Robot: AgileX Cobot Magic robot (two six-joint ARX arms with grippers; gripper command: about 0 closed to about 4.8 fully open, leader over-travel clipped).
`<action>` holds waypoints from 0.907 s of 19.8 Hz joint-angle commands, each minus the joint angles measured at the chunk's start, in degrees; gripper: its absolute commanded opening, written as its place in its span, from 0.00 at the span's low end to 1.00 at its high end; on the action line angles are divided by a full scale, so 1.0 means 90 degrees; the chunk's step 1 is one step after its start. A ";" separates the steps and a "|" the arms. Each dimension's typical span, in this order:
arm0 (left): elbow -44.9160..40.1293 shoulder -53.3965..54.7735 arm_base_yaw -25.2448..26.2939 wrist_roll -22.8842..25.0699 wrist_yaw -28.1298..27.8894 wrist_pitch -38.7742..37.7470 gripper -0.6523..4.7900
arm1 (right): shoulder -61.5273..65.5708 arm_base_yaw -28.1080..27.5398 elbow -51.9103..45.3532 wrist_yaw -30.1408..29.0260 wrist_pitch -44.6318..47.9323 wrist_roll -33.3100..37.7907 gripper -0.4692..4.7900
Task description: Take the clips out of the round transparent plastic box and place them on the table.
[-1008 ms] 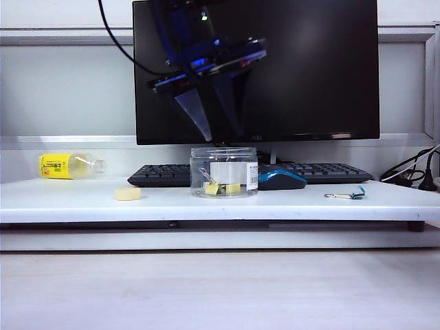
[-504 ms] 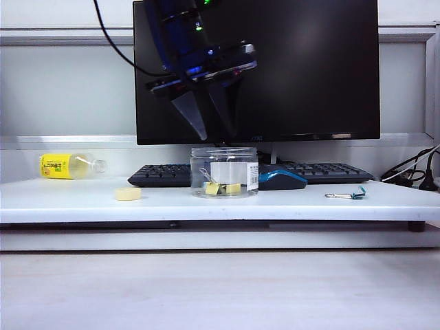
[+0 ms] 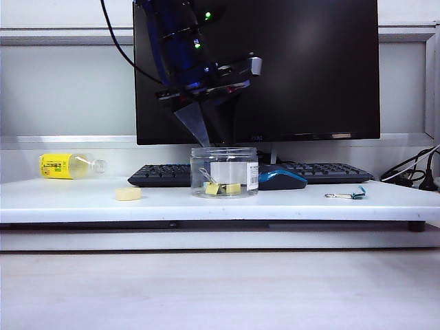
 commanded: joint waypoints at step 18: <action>0.0736 0.0736 0.0092 0.1158 -0.0695 -0.0814 0.63 | 0.0019 0.0000 0.0012 0.0306 -0.0017 -0.0257 0.29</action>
